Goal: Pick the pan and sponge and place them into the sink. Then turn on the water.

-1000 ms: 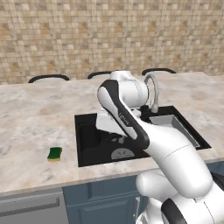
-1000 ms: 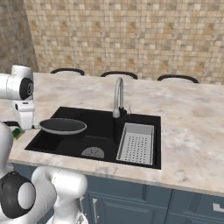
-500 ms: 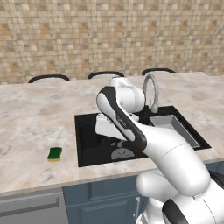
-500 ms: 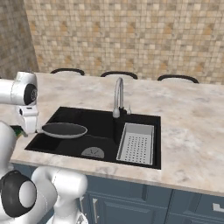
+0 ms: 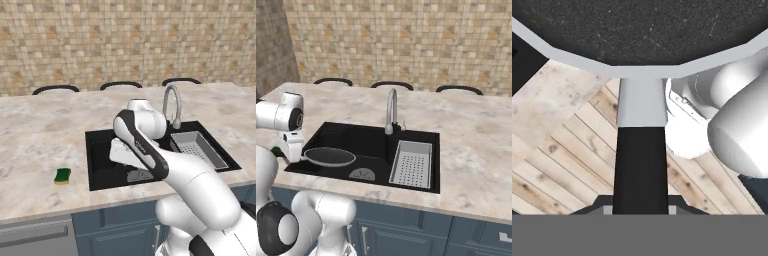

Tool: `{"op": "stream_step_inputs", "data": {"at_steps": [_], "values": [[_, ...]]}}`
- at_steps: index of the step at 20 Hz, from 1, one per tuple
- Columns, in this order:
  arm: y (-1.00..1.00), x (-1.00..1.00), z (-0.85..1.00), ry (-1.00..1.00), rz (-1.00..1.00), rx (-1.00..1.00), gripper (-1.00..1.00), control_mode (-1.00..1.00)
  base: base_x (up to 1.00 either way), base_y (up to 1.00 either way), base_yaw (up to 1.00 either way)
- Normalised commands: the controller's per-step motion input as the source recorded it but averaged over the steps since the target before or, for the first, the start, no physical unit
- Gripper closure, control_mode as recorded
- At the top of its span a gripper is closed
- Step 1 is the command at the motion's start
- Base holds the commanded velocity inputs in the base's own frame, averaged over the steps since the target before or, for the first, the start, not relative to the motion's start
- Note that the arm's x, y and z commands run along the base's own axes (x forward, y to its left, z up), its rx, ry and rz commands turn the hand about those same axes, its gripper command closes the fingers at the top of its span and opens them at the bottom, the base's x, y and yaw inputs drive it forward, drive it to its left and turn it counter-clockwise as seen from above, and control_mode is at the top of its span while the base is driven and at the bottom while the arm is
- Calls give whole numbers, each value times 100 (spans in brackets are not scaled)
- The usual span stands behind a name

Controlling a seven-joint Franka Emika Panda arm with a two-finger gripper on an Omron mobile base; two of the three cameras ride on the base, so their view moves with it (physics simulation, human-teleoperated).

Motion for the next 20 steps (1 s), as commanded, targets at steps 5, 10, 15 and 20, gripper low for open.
{"op": "stream_step_inputs", "data": {"at_steps": [5,10,15,20], "values": [[0,0,-26,0,0,5,100,-100,0,0,0],[0,10,-21,-3,0,0,100,-100,0,0,0],[2,24,-7,1,0,0,100,-100,0,0,0],[1,26,-3,5,0,1,100,-100,0,0,0]]}}
